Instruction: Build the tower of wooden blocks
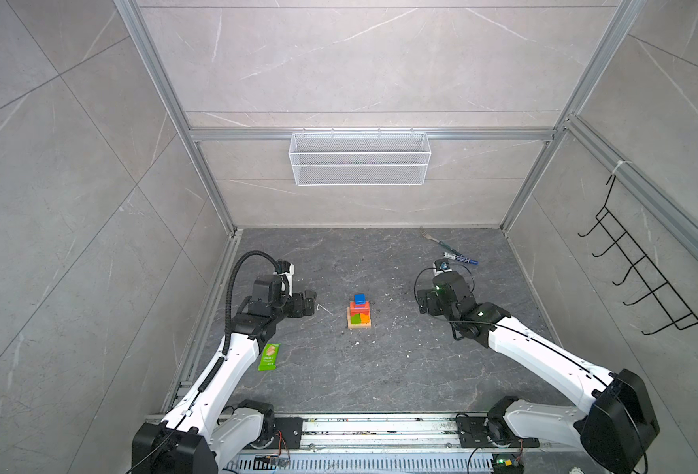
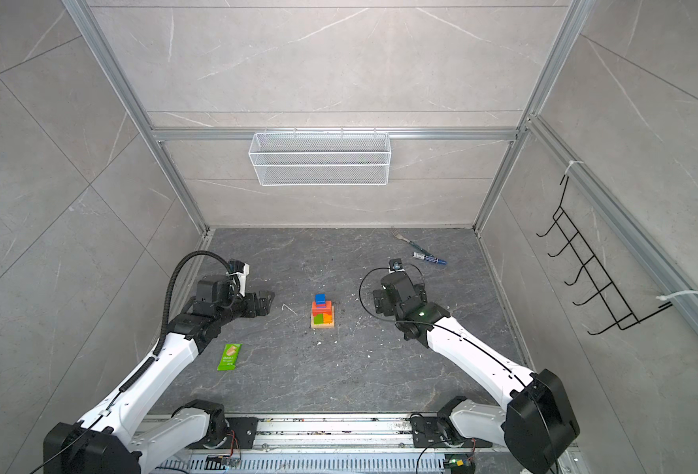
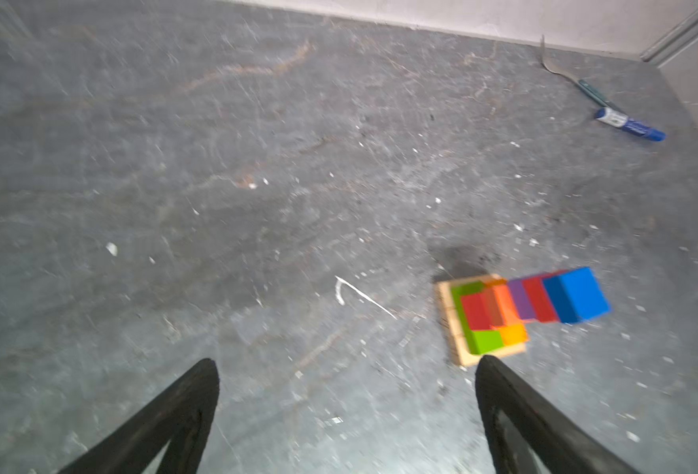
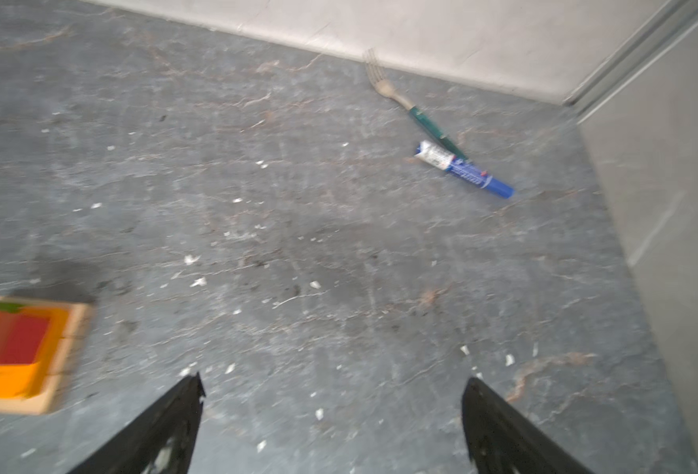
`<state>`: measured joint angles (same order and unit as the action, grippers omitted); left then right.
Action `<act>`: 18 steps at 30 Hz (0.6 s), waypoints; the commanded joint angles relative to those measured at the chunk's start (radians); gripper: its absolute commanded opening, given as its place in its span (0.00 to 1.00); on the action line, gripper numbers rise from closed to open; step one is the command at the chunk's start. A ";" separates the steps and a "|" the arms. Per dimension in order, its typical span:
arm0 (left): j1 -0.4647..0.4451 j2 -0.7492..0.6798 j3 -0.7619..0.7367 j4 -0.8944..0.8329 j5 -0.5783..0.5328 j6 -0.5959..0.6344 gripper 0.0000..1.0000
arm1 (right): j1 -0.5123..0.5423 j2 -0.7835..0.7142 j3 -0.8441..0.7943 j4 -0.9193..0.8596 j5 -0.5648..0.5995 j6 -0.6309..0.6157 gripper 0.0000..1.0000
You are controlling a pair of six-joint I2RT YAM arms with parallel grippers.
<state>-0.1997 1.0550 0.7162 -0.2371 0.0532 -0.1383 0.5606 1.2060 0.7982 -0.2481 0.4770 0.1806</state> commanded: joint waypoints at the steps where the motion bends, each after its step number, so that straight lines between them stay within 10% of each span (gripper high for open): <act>1: 0.081 0.022 -0.059 0.176 -0.028 0.095 0.99 | -0.020 -0.068 -0.099 0.212 0.117 -0.075 1.00; 18: 0.243 0.296 -0.298 0.827 -0.040 0.185 0.99 | -0.131 0.146 -0.379 0.866 0.265 -0.178 1.00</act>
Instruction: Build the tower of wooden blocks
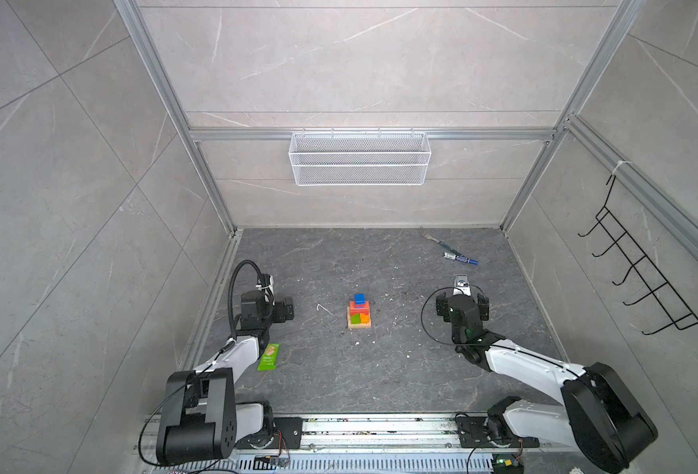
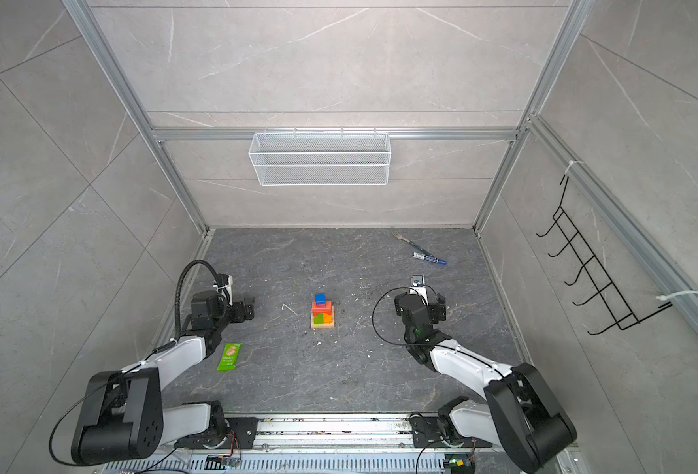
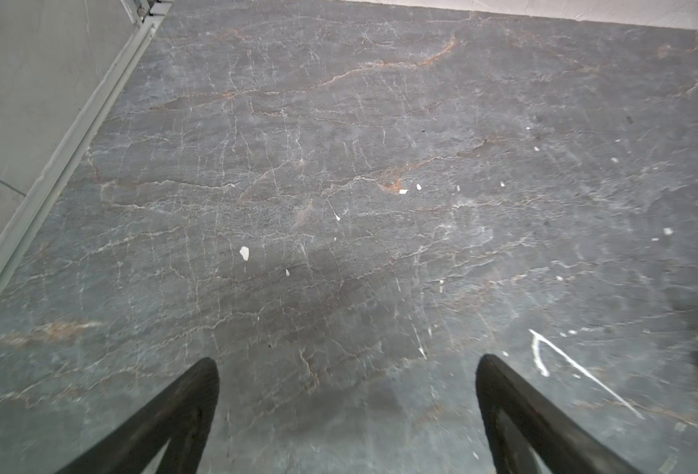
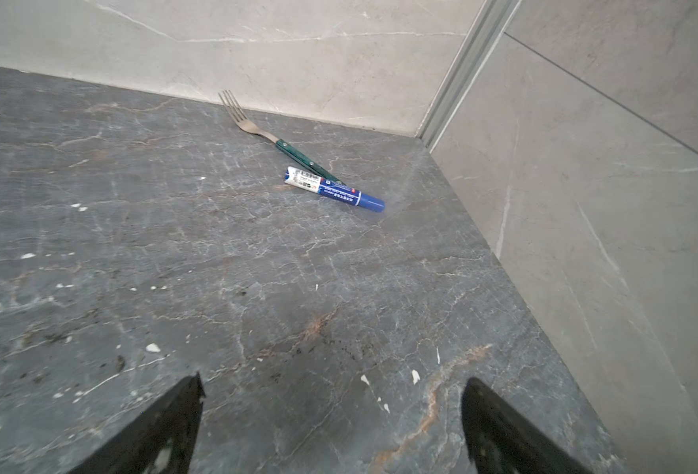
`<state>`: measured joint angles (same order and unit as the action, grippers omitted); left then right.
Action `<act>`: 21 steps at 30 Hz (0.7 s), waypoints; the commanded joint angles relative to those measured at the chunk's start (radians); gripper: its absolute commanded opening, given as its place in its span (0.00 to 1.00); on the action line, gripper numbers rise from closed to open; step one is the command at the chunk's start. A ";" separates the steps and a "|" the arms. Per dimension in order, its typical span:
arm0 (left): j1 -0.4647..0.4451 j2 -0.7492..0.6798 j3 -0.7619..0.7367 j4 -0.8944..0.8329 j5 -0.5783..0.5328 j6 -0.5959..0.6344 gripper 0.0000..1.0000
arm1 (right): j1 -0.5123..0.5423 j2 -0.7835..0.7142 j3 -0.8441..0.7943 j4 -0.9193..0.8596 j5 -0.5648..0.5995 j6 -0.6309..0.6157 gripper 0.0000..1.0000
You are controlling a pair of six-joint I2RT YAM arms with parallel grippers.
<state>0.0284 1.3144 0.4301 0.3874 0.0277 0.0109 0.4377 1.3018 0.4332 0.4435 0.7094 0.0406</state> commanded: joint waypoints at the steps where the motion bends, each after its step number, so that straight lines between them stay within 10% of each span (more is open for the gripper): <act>1: 0.028 0.056 -0.004 0.220 -0.003 0.019 0.99 | -0.010 0.076 -0.015 0.204 0.044 -0.048 1.00; 9: 0.048 0.186 -0.105 0.532 -0.014 -0.022 0.99 | -0.079 0.074 -0.094 0.378 0.009 -0.064 1.00; 21: 0.046 0.181 -0.100 0.505 -0.167 -0.077 1.00 | -0.194 0.123 -0.140 0.494 -0.148 -0.011 1.00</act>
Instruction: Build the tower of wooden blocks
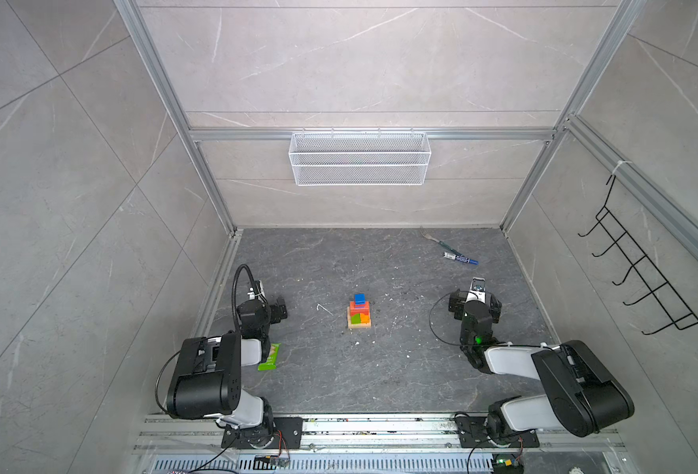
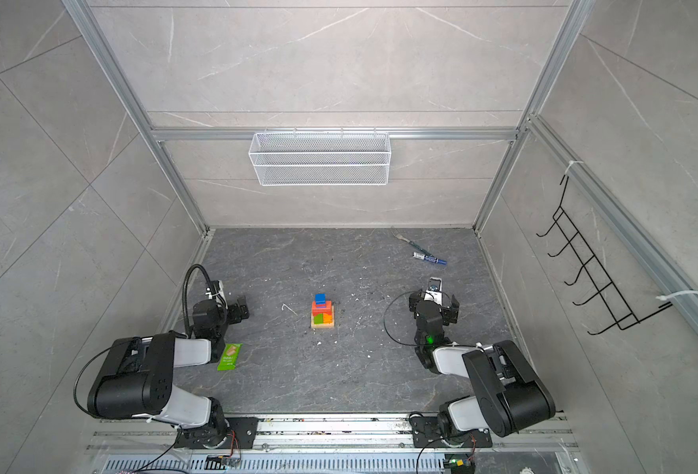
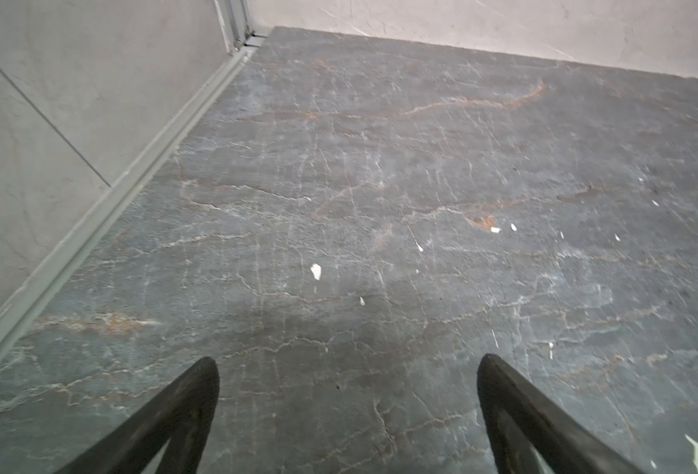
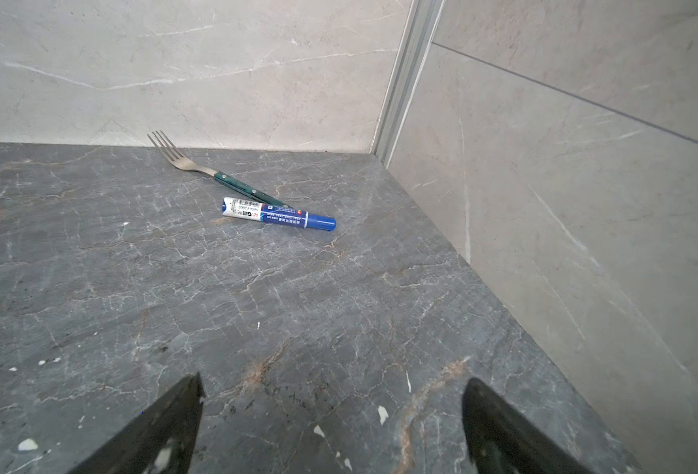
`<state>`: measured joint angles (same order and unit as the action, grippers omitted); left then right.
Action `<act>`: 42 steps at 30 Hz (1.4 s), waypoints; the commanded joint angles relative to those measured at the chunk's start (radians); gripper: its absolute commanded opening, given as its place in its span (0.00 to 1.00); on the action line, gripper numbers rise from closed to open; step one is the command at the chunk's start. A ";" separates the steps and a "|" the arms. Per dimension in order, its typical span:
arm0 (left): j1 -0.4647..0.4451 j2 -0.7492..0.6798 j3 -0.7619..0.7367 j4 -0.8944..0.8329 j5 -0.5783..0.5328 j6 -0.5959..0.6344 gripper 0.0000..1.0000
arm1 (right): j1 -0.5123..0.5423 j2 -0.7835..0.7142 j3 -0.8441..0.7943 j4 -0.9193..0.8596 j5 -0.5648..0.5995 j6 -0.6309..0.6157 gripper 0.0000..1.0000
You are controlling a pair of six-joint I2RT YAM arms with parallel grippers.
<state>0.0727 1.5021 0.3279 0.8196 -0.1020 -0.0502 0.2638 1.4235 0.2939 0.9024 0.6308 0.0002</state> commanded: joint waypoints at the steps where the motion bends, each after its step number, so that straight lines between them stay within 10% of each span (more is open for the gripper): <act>1: 0.002 -0.008 0.003 0.072 -0.037 -0.016 1.00 | -0.028 0.001 0.008 0.012 -0.103 0.029 1.00; 7: 0.002 -0.008 0.001 0.075 -0.038 -0.015 1.00 | -0.139 0.060 0.096 -0.115 -0.406 0.042 0.97; 42: 0.001 -0.008 0.002 0.073 -0.039 -0.015 1.00 | -0.147 0.091 0.068 -0.034 -0.519 -0.004 0.99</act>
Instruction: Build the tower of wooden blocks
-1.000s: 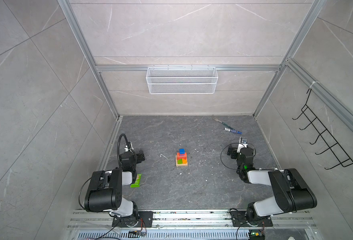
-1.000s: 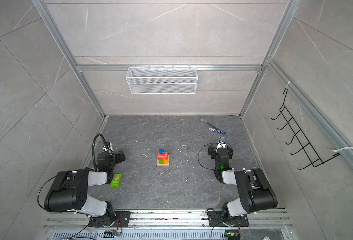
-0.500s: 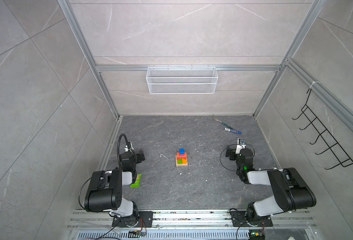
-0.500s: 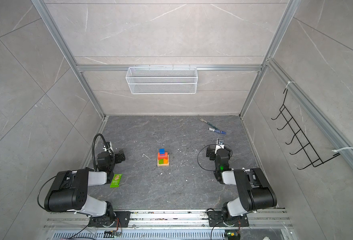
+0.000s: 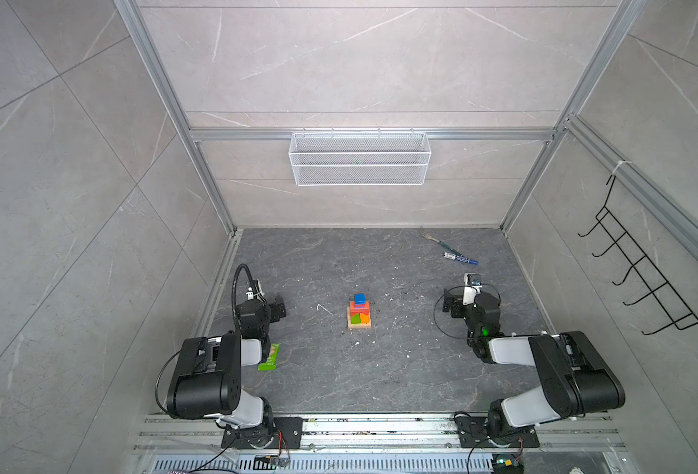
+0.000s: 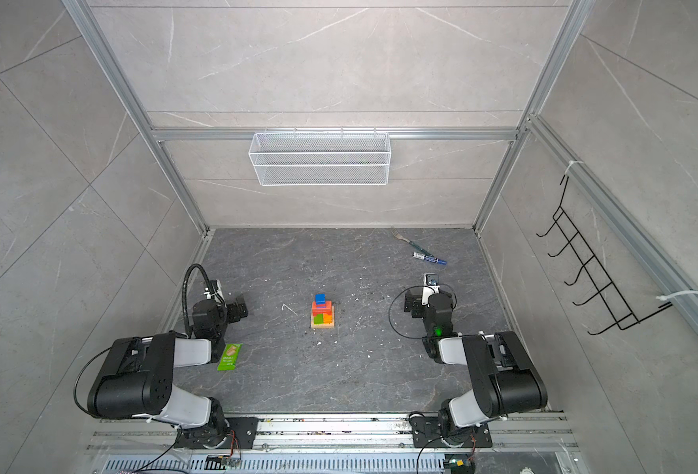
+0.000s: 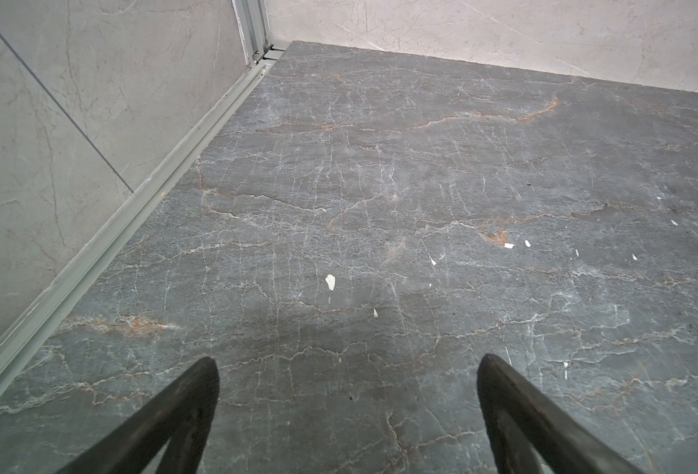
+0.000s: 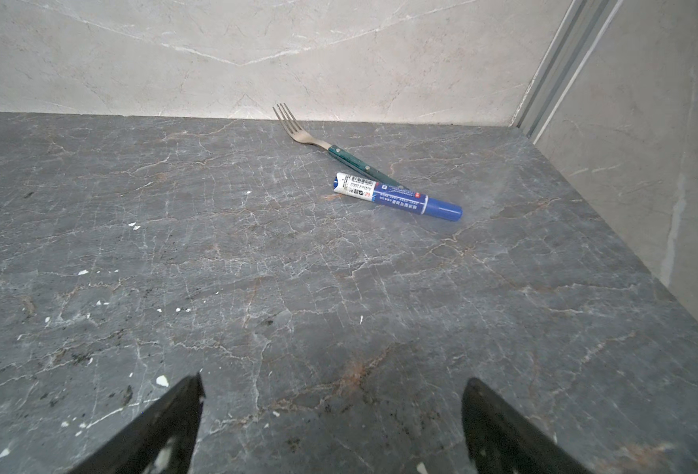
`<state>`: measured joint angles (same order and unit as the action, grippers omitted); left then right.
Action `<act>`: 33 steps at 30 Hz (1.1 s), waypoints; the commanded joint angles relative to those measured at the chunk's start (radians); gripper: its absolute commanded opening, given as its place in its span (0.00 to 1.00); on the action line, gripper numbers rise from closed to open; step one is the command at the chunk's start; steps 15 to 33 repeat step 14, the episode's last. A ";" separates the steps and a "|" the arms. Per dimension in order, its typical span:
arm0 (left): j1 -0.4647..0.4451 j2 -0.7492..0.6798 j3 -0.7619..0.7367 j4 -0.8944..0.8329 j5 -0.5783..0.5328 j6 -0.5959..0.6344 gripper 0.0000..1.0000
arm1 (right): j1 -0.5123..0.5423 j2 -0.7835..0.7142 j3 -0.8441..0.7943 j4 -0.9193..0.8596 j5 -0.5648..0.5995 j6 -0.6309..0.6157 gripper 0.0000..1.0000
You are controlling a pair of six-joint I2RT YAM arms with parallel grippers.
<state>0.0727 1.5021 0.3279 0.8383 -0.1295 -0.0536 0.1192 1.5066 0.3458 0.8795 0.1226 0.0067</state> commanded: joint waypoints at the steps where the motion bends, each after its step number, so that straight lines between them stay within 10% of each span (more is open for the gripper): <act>1: 0.001 -0.008 0.001 0.054 -0.012 -0.011 1.00 | -0.002 0.009 0.016 -0.011 -0.011 -0.010 0.99; 33: 0.002 -0.008 0.001 0.055 -0.012 -0.012 1.00 | -0.013 0.009 0.022 -0.020 -0.047 -0.014 0.99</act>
